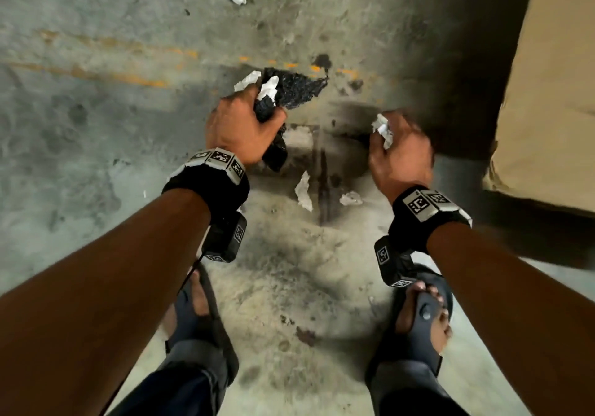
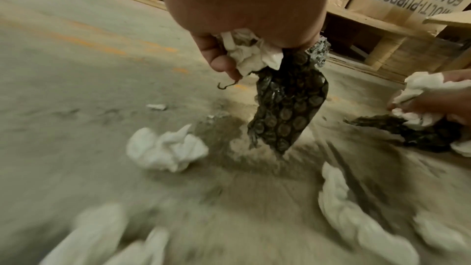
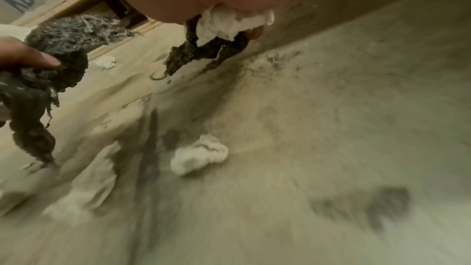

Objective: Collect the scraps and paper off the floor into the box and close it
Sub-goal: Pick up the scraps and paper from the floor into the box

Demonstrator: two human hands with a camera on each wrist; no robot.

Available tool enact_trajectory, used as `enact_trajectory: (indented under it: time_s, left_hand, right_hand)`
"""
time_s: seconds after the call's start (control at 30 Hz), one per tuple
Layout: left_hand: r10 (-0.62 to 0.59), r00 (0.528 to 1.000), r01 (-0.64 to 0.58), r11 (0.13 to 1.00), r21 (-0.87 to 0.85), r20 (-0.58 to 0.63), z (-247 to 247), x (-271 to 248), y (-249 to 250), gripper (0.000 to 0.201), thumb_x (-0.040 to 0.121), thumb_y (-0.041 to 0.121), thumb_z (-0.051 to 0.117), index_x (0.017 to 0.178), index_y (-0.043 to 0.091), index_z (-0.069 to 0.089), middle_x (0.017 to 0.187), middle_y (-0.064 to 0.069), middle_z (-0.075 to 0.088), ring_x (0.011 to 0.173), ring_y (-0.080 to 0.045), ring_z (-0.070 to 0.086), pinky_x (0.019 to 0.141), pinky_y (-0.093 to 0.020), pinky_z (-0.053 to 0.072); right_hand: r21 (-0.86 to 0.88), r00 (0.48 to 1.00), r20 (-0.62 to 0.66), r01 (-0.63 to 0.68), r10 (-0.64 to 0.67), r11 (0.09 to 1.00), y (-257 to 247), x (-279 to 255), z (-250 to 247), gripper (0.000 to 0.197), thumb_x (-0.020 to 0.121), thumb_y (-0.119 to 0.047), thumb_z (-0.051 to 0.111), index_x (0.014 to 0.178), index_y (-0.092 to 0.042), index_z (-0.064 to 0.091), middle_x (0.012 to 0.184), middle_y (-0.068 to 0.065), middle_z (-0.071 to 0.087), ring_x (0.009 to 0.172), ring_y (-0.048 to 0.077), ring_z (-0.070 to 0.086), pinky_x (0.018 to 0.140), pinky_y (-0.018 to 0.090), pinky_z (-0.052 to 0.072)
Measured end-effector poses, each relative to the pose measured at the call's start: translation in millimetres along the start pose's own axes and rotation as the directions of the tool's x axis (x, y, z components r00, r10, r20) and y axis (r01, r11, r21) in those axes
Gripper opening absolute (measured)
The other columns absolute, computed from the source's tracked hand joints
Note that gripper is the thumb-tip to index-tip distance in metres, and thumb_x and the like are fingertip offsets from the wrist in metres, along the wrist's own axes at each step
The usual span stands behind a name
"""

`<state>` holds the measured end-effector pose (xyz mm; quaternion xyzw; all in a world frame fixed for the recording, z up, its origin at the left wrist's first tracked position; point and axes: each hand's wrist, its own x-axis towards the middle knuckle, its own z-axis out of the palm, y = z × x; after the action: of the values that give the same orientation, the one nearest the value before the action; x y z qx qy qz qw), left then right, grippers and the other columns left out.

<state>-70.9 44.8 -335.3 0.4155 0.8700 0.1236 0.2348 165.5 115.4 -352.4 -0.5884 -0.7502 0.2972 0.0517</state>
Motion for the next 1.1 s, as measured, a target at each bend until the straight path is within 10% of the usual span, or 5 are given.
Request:
enact_trajectory:
  time_s: [0.17,0.4,0.63,0.93,1.1]
  left_hand:
    - [0.048,0.999,-0.047,0.999,-0.027,0.014,7.1,-61.0,-19.8,0.044,0.085,0.054,0.053,0.096,0.012,0.057,0.09,-0.019,0.068,0.087,-0.041,0.064,0.065,-0.038,0.047]
    - [0.056,0.982,-0.056,0.998,-0.008,0.181,45.3,-123.2,-13.3,0.053,0.09,0.051,0.057,0.134,0.024,0.049,0.119,-0.013,0.063,0.106,-0.037,0.061,0.083,-0.041,0.051]
    - [0.107,0.966,-0.155,0.968,0.195,0.236,71.9,-131.6,-16.8,0.039,0.086,0.014,0.068,0.124,0.017,0.058,0.108,-0.014,0.064,0.097,-0.04,0.061,0.07,-0.048,0.056]
    - [0.054,0.953,-0.134,0.957,0.256,0.299,74.9,-117.6,1.4,0.038,0.09,0.015,0.06,0.127,0.01,0.05,0.111,-0.018,0.063,0.105,-0.038,0.06,0.073,-0.042,0.048]
    - [0.095,0.944,-0.17,0.961,0.22,0.316,65.5,-109.4,3.1,0.033,0.092,0.019,0.057,0.123,0.009,0.056,0.104,-0.021,0.068,0.096,-0.043,0.065,0.079,-0.046,0.052]
  right_hand:
    - [0.003,1.0,0.008,0.027,-0.027,1.0,7.9,-56.4,4.0,0.033,0.097,-0.031,0.052,0.12,-0.009,0.057,0.117,0.02,0.06,0.085,0.042,0.064,0.067,0.033,0.039]
    - [-0.239,0.973,0.228,0.091,-0.035,0.967,19.4,-105.0,23.3,0.037,0.103,-0.043,0.044,0.131,-0.019,0.048,0.118,0.011,0.059,0.098,0.04,0.063,0.075,0.045,0.052]
    - [-0.329,0.955,0.288,0.17,-0.072,0.929,20.9,-98.5,35.3,0.036,0.1,-0.021,0.054,0.134,-0.022,0.042,0.122,0.008,0.061,0.1,0.036,0.063,0.075,0.043,0.052]
    - [-0.422,0.938,0.34,0.22,-0.071,0.879,21.3,-87.2,43.6,0.037,0.099,-0.02,0.052,0.133,-0.02,0.034,0.117,0.011,0.063,0.092,0.035,0.064,0.063,0.036,0.041]
    - [-0.372,0.896,0.435,0.272,-0.092,0.887,15.4,-69.9,24.8,0.036,0.1,-0.025,0.047,0.136,-0.02,0.043,0.12,0.014,0.065,0.101,0.039,0.066,0.08,0.041,0.05]
